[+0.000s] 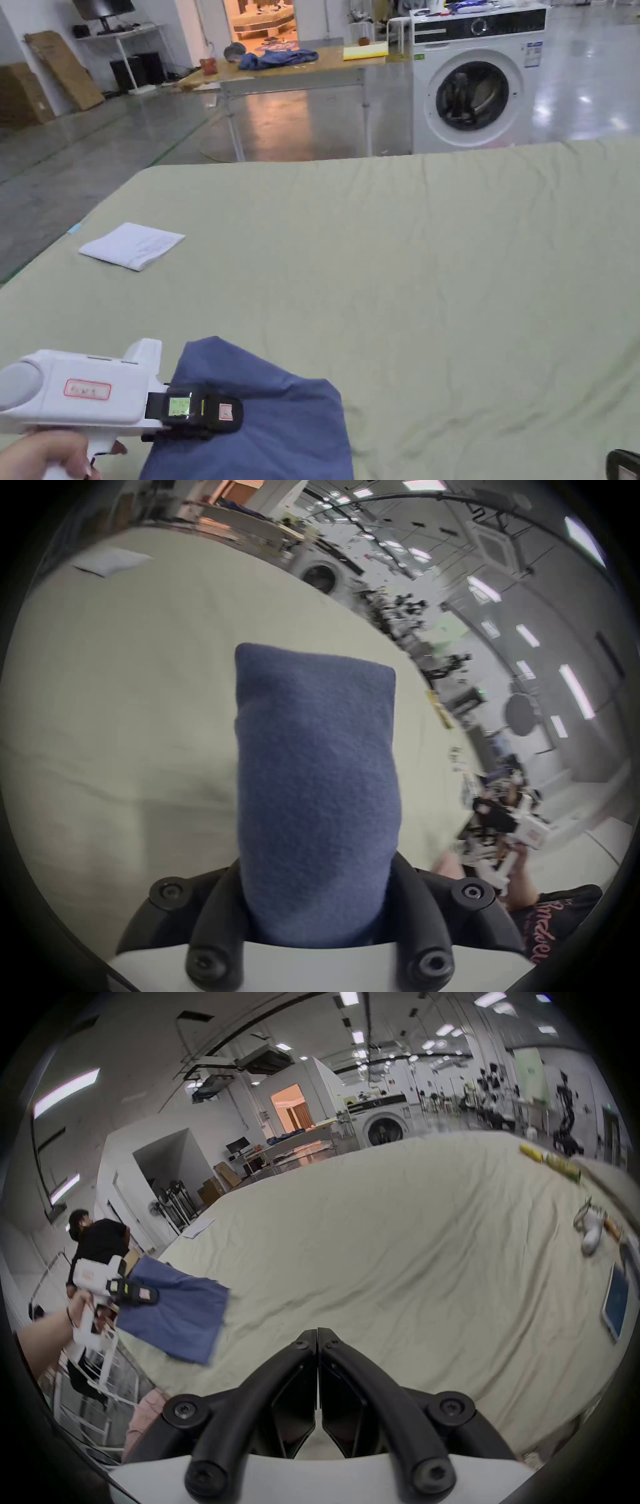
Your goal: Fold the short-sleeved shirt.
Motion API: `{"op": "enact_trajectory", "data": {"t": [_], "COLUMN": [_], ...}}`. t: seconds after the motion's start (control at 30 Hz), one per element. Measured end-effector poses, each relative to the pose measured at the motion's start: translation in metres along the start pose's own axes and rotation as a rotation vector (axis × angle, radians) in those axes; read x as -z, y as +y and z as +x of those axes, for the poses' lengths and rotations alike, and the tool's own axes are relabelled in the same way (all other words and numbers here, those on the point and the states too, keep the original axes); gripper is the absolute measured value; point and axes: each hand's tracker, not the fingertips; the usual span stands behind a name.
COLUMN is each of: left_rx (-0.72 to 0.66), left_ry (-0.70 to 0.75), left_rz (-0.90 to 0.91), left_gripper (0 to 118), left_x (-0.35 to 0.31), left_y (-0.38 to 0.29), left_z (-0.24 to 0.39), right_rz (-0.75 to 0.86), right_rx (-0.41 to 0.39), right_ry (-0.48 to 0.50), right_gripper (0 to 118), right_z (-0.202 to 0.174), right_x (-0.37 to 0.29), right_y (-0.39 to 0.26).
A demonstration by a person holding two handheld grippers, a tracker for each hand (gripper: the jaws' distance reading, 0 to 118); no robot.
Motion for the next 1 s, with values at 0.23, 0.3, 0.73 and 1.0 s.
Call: {"op": "enact_trajectory", "data": {"t": [0.23,0.3,0.73,1.0], "left_rx": [0.036,0.014,0.131,0.225], "left_ry": [0.465,0.549,0.854,0.39], "left_rz": [-0.074,-0.092,0.23,0.531], "left_gripper": [10,10,81,0], "left_x": [-0.071,-0.08,-0.112,-0.045], "left_y": [0.036,0.037,0.018,-0.05], "left_z": [-0.082,-0.101,-0.097,0.055], "right_rz": [-0.057,-0.067,-0.053,0.05], "right_rx": [0.003,-0.003,-0.019,-0.069], "right_ry": [-0.034,-0.052,-0.068,-0.042], "right_gripper": [0,0,0,0], "right_z": [-0.002,-0.002,-0.007,-0.019], "right_x": [0.011,0.016,0.022,0.008], "right_y": [-0.005,-0.005,0.008,0.024]}}
